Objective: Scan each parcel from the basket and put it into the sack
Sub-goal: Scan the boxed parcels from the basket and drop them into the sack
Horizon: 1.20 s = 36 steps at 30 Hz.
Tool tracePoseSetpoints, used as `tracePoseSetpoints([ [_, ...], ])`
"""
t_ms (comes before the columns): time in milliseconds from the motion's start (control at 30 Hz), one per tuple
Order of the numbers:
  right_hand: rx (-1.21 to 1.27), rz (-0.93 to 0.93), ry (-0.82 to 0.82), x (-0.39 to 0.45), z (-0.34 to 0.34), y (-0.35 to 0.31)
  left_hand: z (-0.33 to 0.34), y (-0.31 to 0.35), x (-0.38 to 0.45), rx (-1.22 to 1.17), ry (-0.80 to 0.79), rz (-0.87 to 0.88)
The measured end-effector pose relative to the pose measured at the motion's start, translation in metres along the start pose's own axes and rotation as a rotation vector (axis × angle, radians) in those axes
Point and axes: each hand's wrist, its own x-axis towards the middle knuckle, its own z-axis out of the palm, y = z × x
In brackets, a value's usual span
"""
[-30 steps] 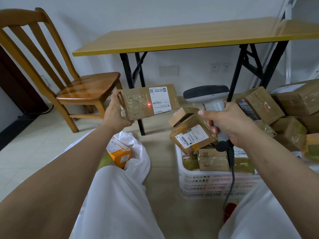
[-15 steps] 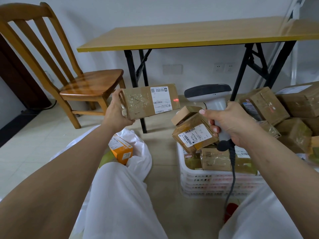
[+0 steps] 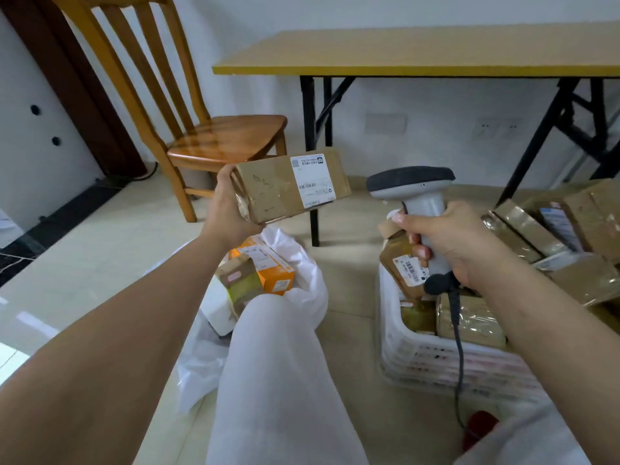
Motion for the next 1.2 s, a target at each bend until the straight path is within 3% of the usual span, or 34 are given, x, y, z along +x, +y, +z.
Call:
tracePoseSetpoints([
  [333, -0.074, 0.093, -0.13, 0.022, 0.085, 0.021, -0.06, -0.079, -0.029, 0.106, 0.15, -0.28],
  [533, -0.14, 0.139, -0.2, 0.035, 0.125, 0.032, -0.072, -0.115, -0.048, 0.359, 0.201, -0.677],
  [700, -0.147, 0.179, -0.262, 0.046, 0.154, 0.047, -0.064, -0.151, -0.069, 0.186, 0.27, -0.92],
  [1000, -0.219, 0.229, -0.289, 0.072, 0.196, 0.083, -0.029, -0.183, -0.076, 0.032, 0.319, -0.998],
  [1200, -0.266, 0.257, -0.307, 0.09, 0.214, 0.1, -0.011, -0.201, -0.086, 0.093, 0.4, -1.053],
])
